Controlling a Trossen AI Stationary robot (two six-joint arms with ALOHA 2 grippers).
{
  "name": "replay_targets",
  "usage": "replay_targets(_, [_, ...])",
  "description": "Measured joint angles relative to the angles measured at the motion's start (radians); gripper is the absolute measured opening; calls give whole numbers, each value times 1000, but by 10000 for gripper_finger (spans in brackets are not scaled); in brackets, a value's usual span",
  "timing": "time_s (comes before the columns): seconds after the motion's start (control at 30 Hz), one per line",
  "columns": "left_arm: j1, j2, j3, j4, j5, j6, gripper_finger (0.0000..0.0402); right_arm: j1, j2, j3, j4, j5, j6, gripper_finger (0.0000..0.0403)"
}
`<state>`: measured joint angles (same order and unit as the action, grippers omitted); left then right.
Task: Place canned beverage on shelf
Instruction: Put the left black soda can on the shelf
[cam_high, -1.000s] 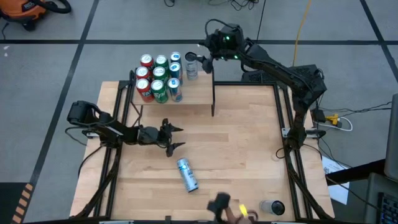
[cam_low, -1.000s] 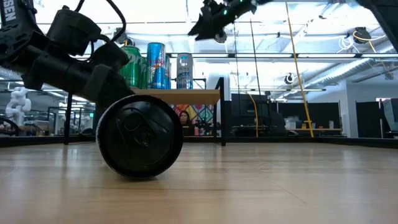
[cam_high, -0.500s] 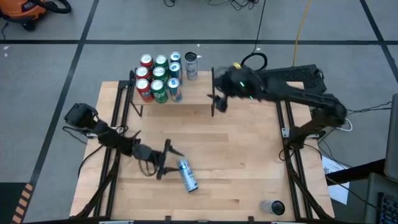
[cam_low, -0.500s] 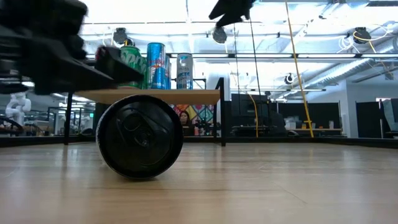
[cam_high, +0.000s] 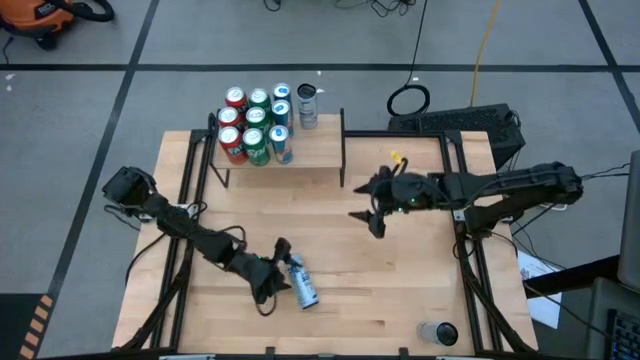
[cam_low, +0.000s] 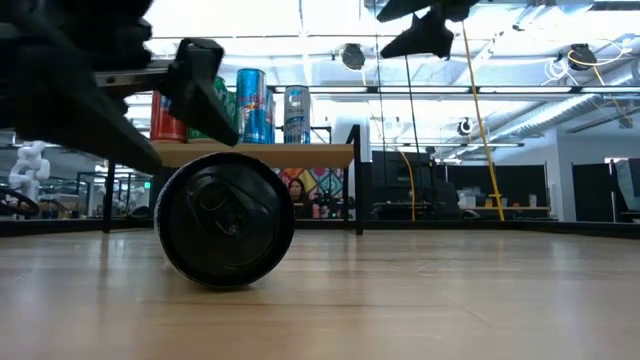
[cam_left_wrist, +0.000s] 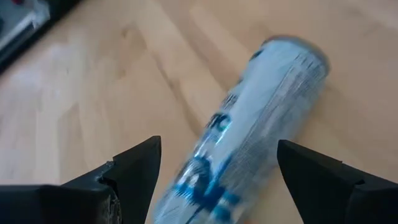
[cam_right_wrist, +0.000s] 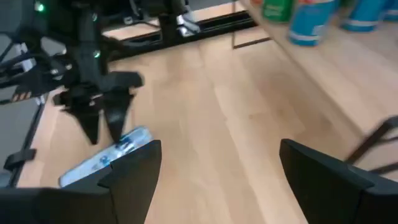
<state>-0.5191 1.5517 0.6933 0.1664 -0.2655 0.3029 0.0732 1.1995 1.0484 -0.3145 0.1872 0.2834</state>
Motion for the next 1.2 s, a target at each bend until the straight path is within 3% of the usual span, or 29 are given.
replay_targets(0.1, [12,0,61,-110,3,35,312,35,28,-15,3,53,0,313])
replay_targets(0.23, [11,0,73,-137,102,171,312,67,76,-19,6,181,1,313])
replay_targets(0.37, [23,0,73,-149,120,210,312,73,135,-20,39,260,-6,313])
replay_targets(0.57, [60,12,72,-140,135,219,312,71,191,-20,115,257,-55,313])
replay_targets(1.0, [94,176,74,-10,125,279,312,72,179,-20,123,257,-19,313])
replay_targets(1.2, [134,210,76,-10,147,130,268,72,179,-19,122,257,2,313])
